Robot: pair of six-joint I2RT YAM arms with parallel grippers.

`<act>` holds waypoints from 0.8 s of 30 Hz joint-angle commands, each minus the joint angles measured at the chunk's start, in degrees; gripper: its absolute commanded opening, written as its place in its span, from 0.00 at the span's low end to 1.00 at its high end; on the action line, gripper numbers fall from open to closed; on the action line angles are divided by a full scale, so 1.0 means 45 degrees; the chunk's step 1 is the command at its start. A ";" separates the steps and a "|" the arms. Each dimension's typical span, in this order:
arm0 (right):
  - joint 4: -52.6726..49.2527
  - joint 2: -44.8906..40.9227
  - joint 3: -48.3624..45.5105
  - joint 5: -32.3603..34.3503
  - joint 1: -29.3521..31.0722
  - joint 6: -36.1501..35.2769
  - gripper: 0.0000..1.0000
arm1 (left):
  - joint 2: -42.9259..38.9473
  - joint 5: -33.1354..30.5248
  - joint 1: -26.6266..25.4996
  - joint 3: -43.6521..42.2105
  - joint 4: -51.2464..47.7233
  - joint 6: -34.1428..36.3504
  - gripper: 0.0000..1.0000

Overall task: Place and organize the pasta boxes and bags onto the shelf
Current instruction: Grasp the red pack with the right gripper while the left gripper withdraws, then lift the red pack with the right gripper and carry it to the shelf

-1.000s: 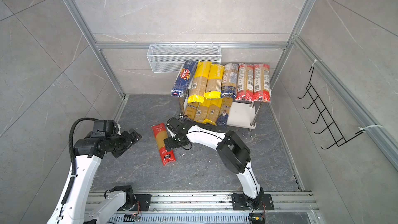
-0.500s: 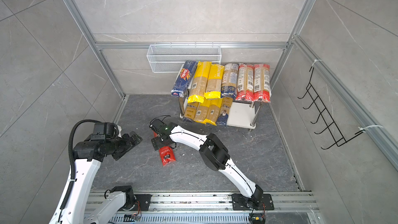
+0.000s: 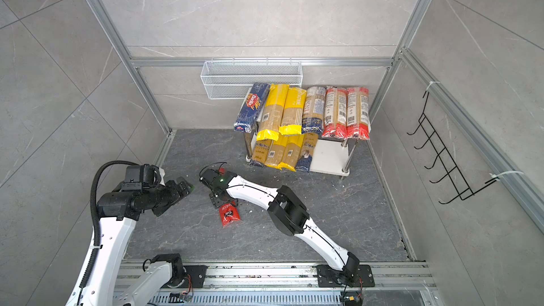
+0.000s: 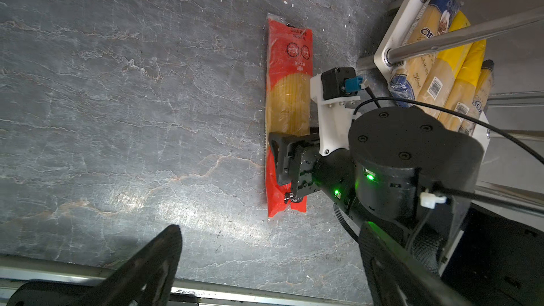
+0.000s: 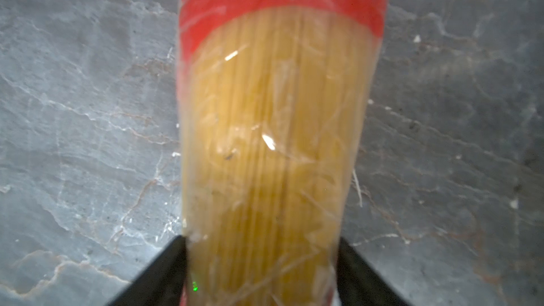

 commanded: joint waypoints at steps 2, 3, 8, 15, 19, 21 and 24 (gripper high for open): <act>-0.0401 -0.0013 -0.1247 -0.0377 -0.0084 0.0199 0.31 | 0.0180 -0.0089 -0.0037 0.0603 -0.0233 0.0283 0.97; 0.0029 -0.0412 -0.1902 -0.0663 -0.0106 0.0218 0.24 | 0.0238 -0.0088 -0.0039 0.0651 -0.0241 0.0283 0.97; 0.2427 -0.2917 -0.5741 -0.2440 -0.0434 0.0525 0.06 | 0.0520 -0.0053 -0.0047 0.0871 -0.0194 0.0297 0.97; 0.6645 -0.7771 -1.1801 -0.5435 -0.1528 0.1859 0.00 | 0.1001 0.0083 -0.0018 0.1188 0.0168 0.0326 0.96; 0.7039 -1.0237 -1.3818 -0.5745 -0.1969 0.2128 0.00 | 0.1274 0.0089 -0.0028 0.1229 0.0450 0.0255 0.97; 0.7019 -1.1575 -1.4797 -0.5867 -0.2362 0.2294 0.00 | 0.1456 0.0067 0.0002 0.1141 0.0668 0.0215 0.97; 0.7117 -1.3573 -1.6250 -0.5903 -0.3161 0.2607 0.00 | 0.1739 0.0222 0.0018 0.1019 0.1083 0.0080 0.97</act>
